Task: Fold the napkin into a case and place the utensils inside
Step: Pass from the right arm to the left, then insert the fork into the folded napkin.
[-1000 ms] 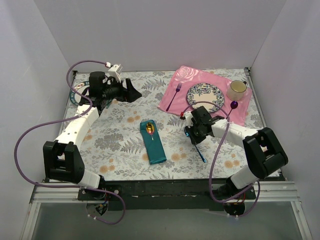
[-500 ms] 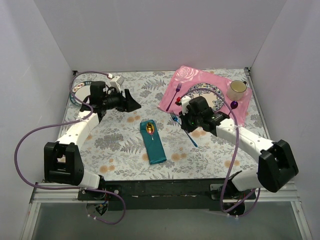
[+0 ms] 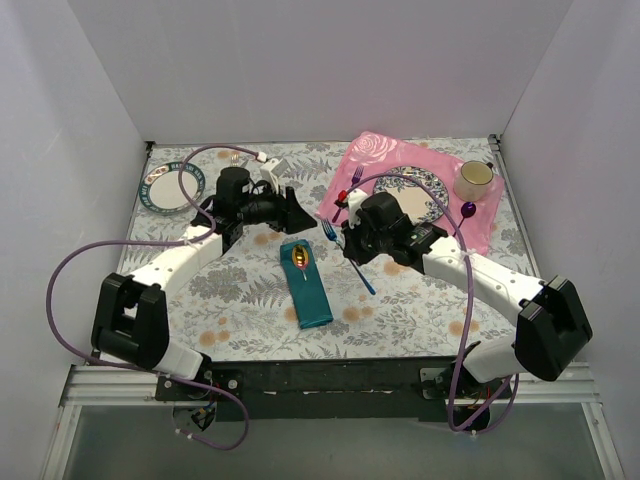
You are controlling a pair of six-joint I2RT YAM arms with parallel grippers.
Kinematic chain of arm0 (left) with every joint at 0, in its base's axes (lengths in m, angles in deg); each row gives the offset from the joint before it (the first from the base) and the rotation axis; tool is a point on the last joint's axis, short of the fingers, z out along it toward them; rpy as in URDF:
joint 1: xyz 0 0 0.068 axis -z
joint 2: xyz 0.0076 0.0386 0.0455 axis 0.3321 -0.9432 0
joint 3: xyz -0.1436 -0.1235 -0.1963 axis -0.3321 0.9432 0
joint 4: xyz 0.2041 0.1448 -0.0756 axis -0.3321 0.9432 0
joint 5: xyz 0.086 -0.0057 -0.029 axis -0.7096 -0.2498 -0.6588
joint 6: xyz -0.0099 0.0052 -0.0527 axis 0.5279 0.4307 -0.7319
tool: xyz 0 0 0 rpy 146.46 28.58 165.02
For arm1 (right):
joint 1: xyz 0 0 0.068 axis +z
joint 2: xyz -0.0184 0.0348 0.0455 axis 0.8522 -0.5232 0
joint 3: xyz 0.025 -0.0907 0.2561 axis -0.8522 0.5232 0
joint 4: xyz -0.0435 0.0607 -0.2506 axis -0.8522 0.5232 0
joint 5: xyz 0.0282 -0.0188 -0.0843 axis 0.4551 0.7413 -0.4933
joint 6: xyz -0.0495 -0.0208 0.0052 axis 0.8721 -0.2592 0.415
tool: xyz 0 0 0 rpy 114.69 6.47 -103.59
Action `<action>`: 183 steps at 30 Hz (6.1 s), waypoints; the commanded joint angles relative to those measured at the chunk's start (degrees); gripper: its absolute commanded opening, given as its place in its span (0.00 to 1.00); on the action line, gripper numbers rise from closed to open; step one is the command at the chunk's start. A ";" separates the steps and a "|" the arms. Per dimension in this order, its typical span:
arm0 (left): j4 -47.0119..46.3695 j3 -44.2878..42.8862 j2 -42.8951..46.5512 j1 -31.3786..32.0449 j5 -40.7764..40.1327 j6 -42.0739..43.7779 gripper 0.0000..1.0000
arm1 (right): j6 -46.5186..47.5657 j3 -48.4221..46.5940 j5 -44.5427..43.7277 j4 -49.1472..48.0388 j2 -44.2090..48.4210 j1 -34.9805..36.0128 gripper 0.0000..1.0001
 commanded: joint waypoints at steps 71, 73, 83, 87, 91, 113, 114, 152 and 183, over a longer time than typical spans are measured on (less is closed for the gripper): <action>30.80 -23.49 -25.41 -23.02 24.54 47.84 0.00 | 61.21 27.21 21.59 -32.39 6.54 25.55 0.15; 30.71 -23.85 -26.11 -22.32 24.72 48.45 0.00 | 62.53 28.51 21.59 -34.40 5.57 25.64 0.13; 30.62 -24.38 -29.28 -21.17 26.03 49.07 0.00 | 69.04 33.45 21.59 -39.24 3.28 25.64 0.07; 30.54 -24.11 -29.80 -19.41 26.03 49.60 0.00 | 69.92 33.36 21.59 -40.74 1.17 25.64 0.06; 30.62 -23.76 -29.98 -19.33 26.38 49.95 0.00 | 69.92 33.01 21.76 -41.62 -1.29 25.64 0.04; 35.37 -23.93 -34.28 -19.15 28.93 54.17 0.00 | 68.25 31.60 17.63 -44.52 -7.71 25.02 0.01; 35.72 -23.94 -34.46 -19.15 29.28 54.08 0.00 | 68.42 31.60 17.81 -44.44 -7.79 25.02 0.01; 35.19 -17.52 -31.65 -15.46 28.58 53.11 0.00 | 67.81 30.37 16.75 -45.58 -9.73 24.58 0.01; 34.14 -13.12 -29.10 -12.91 26.03 52.50 0.00 | 67.54 30.72 15.70 -46.28 -10.17 24.50 0.01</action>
